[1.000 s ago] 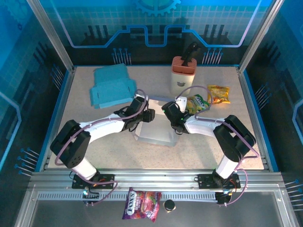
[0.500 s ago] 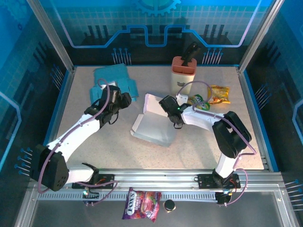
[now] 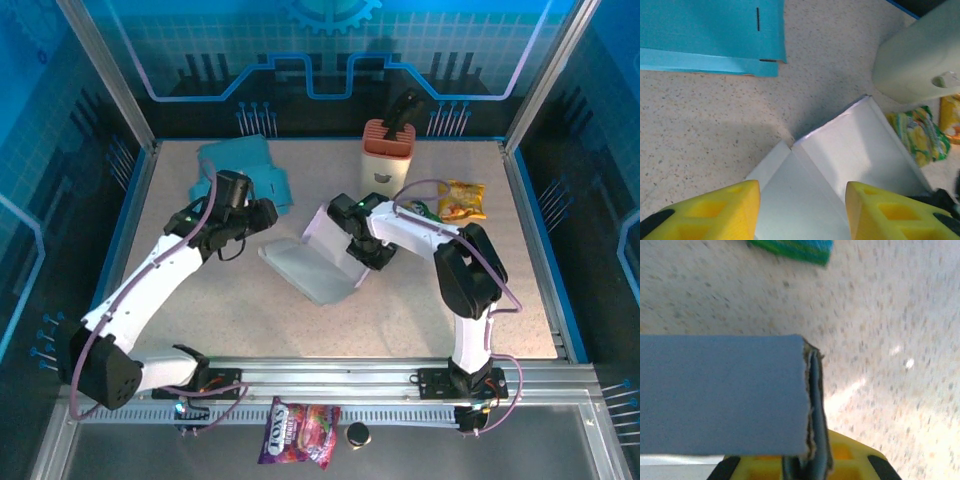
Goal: Fold the paper box
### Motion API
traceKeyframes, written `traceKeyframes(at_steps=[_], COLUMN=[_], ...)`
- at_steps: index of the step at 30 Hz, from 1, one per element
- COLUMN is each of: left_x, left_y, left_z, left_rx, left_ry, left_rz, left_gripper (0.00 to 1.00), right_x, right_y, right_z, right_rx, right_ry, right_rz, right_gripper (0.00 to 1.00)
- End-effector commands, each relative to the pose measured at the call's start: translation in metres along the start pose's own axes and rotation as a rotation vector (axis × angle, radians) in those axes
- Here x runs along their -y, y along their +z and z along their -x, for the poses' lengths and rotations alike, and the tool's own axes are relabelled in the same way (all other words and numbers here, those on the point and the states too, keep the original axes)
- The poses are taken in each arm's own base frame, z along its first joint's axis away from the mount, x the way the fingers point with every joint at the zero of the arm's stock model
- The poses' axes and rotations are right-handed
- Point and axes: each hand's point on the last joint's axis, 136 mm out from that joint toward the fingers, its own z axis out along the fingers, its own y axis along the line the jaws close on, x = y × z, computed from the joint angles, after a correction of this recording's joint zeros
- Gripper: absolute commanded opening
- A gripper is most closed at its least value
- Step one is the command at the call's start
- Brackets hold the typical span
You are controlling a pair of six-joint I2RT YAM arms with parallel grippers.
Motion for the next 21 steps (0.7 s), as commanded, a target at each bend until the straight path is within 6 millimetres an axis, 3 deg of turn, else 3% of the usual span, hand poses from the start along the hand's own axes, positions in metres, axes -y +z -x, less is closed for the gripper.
traceKeyframes(at_steps=[1, 5, 12, 21], left_x=[0.010, 0.011, -0.010, -0.029], left_y=[-0.034, -0.052, -0.073, -0.064], left_z=[-0.010, -0.013, -0.029, -0.065], left_rx=[-0.054, -0.065, -0.084, -0.156], left_ry=[0.041, 0.077, 0.127, 0.075], left_rz=[-0.029, -0.028, 0.015, 0.001], left_gripper=[0.48, 0.48, 0.47, 0.46], right_x=[0.033, 0.035, 0.044, 0.052], right_y=[0.005, 0.007, 0.016, 0.030], right_z=[-0.027, -0.042, -0.078, -0.108], right_rx=[-0.148, -0.208, -0.367, -0.459], right_ry=[0.171, 0.247, 0.411, 0.585], right_rz=[-0.172, -0.207, -0.322, -0.356], right_gripper=[0.00, 0.00, 0.00, 0.00])
